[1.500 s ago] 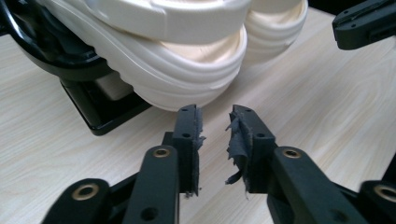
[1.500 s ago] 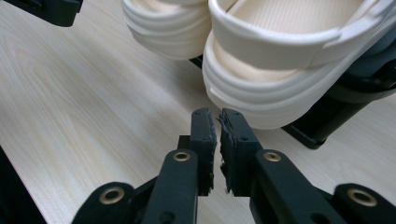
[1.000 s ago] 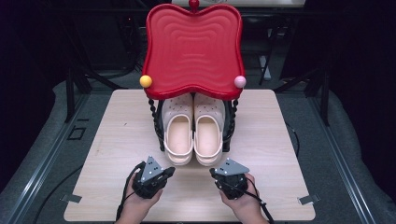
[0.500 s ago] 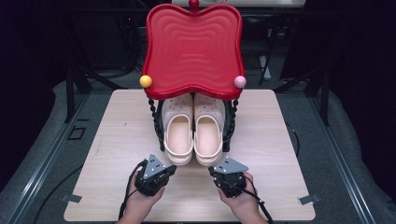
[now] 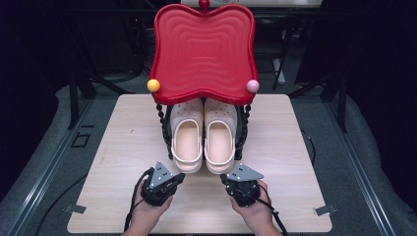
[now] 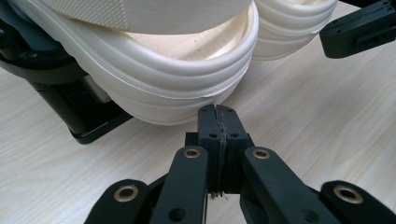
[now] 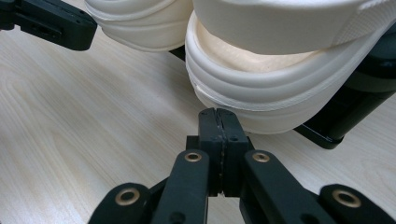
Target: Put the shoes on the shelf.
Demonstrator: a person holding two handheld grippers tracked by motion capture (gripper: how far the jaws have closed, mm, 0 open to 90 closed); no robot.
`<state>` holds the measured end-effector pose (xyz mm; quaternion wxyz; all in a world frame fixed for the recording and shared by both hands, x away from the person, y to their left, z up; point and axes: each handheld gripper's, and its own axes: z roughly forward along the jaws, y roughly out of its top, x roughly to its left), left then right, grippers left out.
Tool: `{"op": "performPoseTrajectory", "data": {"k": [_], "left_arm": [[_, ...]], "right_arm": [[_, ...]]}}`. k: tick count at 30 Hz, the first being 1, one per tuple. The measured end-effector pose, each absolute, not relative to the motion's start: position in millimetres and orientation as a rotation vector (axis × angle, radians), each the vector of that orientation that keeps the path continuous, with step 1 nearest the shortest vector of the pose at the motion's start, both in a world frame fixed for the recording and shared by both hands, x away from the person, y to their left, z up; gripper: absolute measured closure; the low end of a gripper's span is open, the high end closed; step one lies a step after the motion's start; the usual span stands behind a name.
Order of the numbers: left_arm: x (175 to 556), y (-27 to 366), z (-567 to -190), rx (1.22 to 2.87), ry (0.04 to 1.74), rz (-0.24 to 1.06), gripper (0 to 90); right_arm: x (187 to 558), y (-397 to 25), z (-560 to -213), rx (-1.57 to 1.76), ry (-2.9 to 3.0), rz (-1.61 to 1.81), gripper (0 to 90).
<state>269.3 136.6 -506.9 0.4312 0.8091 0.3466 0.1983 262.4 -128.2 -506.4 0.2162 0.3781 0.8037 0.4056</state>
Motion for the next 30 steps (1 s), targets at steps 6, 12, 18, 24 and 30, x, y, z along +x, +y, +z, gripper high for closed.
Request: {"op": "performPoseTrajectory", "data": {"k": [6, 12, 18, 24, 30], "left_arm": [[270, 144, -503, 2.02, 0.879, 0.505, 90.0], [276, 153, -497, 2.012, 0.895, 0.53, 90.0], [283, 156, -490, 2.012, 0.901, 0.553, 90.0], [293, 153, -485, 2.017, 0.897, 0.568, 90.0], [307, 148, -482, 2.022, 0.9, 0.574, 90.0]], "right_arm": [[264, -132, -502, 1.067, 2.211, 1.129, 90.0], [270, -133, -502, 1.095, 2.216, 1.138, 90.0], [275, -127, -499, 1.093, 2.205, 1.152, 90.0], [284, -124, -493, 1.092, 2.181, 1.153, 90.0], [296, -127, -487, 1.121, 2.146, 1.153, 90.0]]}}
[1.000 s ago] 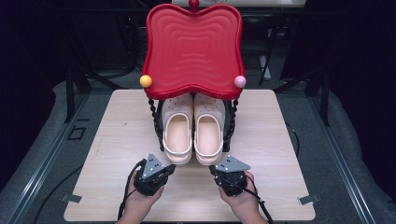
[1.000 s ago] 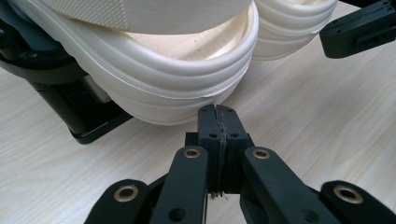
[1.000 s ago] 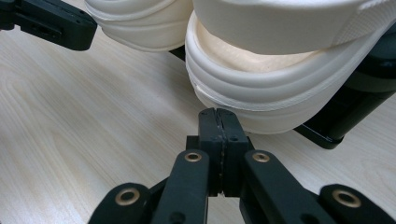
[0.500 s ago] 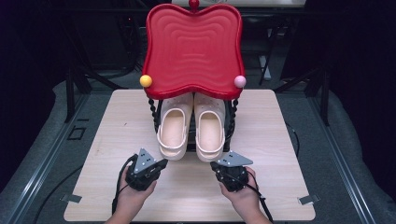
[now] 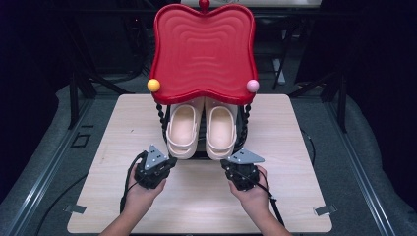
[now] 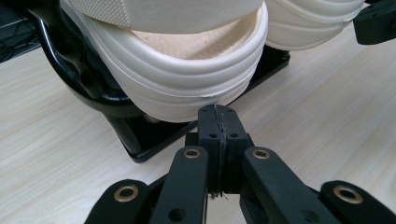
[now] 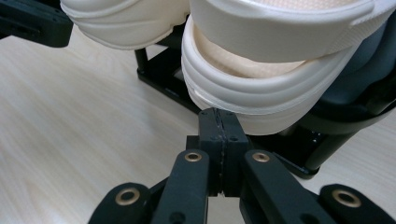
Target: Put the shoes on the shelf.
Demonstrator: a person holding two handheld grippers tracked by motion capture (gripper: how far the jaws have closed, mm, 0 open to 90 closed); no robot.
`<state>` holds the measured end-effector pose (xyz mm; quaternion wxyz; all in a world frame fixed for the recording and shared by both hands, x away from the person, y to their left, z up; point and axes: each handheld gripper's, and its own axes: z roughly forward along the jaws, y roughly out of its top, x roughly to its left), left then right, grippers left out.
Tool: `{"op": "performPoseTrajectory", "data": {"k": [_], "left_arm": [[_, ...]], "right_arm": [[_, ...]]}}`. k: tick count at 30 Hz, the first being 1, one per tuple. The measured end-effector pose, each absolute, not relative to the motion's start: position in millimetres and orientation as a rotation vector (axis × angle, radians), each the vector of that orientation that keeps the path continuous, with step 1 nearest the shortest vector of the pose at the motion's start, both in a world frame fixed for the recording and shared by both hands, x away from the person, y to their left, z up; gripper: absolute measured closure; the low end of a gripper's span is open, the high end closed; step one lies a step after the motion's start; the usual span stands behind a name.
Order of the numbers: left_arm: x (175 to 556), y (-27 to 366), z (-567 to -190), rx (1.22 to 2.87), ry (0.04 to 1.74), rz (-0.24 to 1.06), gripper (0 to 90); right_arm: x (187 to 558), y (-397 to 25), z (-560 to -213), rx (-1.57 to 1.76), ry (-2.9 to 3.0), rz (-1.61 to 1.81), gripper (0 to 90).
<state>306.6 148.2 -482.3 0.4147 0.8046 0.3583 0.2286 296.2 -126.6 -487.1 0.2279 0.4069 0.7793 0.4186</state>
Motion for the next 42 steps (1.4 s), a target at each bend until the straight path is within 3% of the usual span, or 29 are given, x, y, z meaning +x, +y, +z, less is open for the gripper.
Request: {"op": "performPoseTrajectory", "data": {"k": [13, 42], "left_arm": [[331, 134, -476, 2.002, 0.925, 0.588, 90.0], [359, 115, -486, 2.018, 0.986, 0.59, 90.0]], "right_arm": [[319, -126, -471, 1.12, 2.095, 1.109, 90.0], [348, -109, -483, 1.153, 2.089, 1.087, 90.0]]}}
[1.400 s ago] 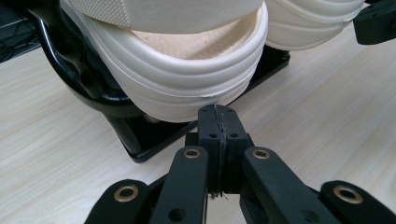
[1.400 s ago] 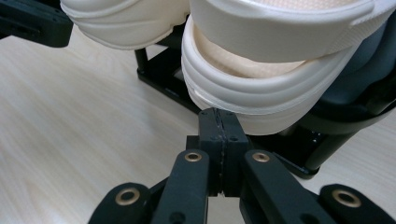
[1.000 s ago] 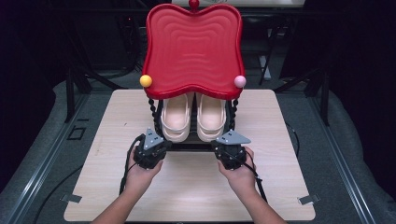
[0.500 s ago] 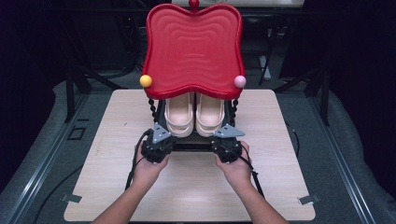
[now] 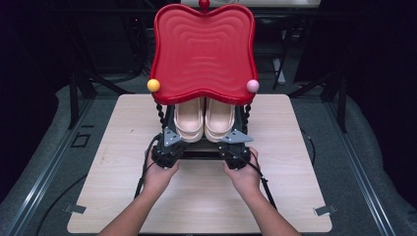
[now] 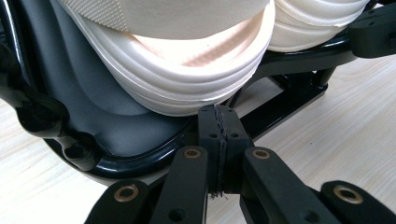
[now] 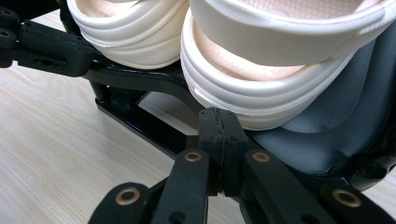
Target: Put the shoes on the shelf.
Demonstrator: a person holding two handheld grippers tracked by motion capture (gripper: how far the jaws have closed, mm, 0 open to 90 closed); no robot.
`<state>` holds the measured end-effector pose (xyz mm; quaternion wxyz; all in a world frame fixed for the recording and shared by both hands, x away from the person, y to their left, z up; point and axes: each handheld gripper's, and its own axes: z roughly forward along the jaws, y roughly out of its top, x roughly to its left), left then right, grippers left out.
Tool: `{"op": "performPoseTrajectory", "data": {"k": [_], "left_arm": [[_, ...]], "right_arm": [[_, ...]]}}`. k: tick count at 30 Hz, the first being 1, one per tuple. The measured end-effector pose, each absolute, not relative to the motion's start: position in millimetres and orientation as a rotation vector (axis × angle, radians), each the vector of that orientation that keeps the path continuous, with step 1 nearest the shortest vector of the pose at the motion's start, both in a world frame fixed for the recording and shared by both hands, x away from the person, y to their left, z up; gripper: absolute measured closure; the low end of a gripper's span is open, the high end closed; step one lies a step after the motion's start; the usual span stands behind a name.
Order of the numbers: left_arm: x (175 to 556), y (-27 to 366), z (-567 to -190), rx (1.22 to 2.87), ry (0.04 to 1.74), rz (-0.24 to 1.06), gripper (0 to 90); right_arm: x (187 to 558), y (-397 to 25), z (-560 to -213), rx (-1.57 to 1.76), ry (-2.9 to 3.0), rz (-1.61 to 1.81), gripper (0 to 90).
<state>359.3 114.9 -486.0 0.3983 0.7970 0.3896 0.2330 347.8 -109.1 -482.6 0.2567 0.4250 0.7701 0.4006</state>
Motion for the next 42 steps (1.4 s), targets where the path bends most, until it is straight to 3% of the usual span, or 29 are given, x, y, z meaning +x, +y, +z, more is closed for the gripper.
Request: {"op": "performPoseTrajectory", "data": {"k": [16, 23, 29, 33, 42], "left_arm": [[338, 136, -481, 1.97, 0.953, 0.578, 89.0], [323, 151, -477, 1.946, 0.933, 0.568, 83.8], [305, 164, -485, 1.942, 0.927, 0.54, 74.4], [296, 178, -493, 1.925, 0.95, 0.532, 64.6], [286, 210, -514, 1.886, 1.041, 0.496, 48.0]], "right_arm": [[329, -126, -479, 1.131, 2.074, 1.099, 86.5], [317, -139, -475, 1.13, 2.064, 1.126, 81.1], [300, -151, -476, 1.126, 2.083, 1.118, 73.0], [291, -158, -482, 1.134, 2.076, 1.127, 61.2], [281, -178, -499, 1.155, 2.082, 1.153, 51.3]]}}
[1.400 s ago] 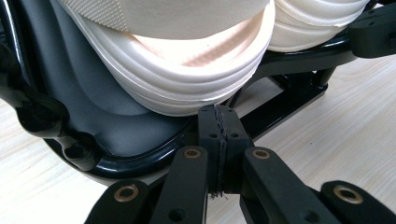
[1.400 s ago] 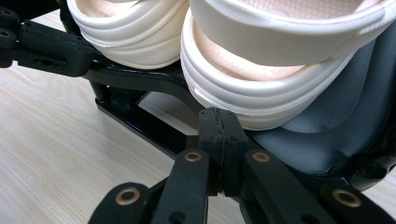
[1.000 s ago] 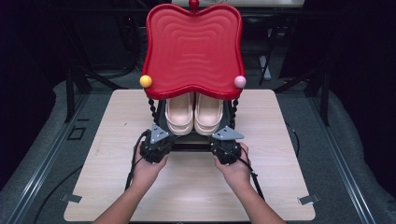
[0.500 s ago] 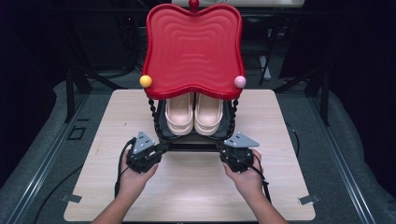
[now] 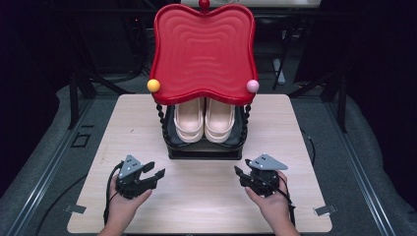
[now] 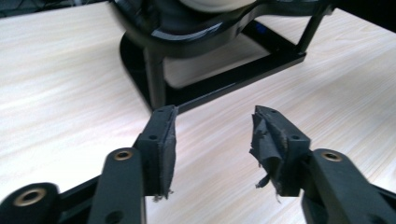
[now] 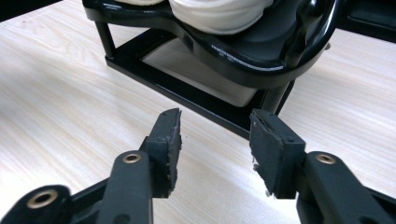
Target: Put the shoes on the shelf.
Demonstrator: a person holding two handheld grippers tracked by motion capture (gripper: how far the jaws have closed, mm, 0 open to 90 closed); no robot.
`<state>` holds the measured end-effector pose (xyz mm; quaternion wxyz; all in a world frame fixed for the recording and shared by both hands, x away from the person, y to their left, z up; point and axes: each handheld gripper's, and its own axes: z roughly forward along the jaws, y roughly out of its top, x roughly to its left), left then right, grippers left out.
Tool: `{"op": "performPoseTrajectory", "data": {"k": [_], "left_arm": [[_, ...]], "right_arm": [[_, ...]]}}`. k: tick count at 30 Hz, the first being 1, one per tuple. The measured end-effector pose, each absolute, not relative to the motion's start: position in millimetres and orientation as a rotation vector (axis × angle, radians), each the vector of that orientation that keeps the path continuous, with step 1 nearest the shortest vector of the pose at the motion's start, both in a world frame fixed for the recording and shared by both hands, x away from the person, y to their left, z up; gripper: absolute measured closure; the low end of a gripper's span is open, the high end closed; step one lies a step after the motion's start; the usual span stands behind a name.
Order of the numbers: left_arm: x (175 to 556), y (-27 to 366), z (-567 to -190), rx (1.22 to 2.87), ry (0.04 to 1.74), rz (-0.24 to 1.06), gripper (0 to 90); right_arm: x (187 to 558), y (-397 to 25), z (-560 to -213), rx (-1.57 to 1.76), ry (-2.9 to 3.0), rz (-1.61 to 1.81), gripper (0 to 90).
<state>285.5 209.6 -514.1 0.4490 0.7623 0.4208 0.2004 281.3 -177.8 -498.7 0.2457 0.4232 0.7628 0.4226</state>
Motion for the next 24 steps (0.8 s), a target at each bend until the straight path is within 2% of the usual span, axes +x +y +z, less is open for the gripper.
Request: {"op": "performPoseTrajectory", "data": {"k": [2, 7, 12, 17, 20, 24], "left_arm": [[282, 216, -518, 1.871, 1.057, 0.503, 44.6], [276, 228, -524, 1.881, 1.065, 0.527, 42.9], [271, 234, -532, 1.893, 1.094, 0.516, 42.3], [272, 236, -542, 1.898, 1.111, 0.484, 32.0], [273, 233, -549, 1.951, 1.098, 0.505, 25.0], [275, 230, -557, 2.006, 1.07, 0.531, 21.9]], "right_arm": [[280, -181, -502, 1.126, 2.083, 1.166, 50.2], [276, -187, -508, 1.123, 2.11, 1.159, 43.2], [271, -190, -519, 1.132, 2.128, 1.132, 28.7], [271, -192, -534, 1.168, 2.163, 1.026, 15.0], [270, -190, -541, 1.138, 2.183, 0.993, 14.2], [272, -188, -548, 1.14, 2.205, 0.975, 13.7]]}}
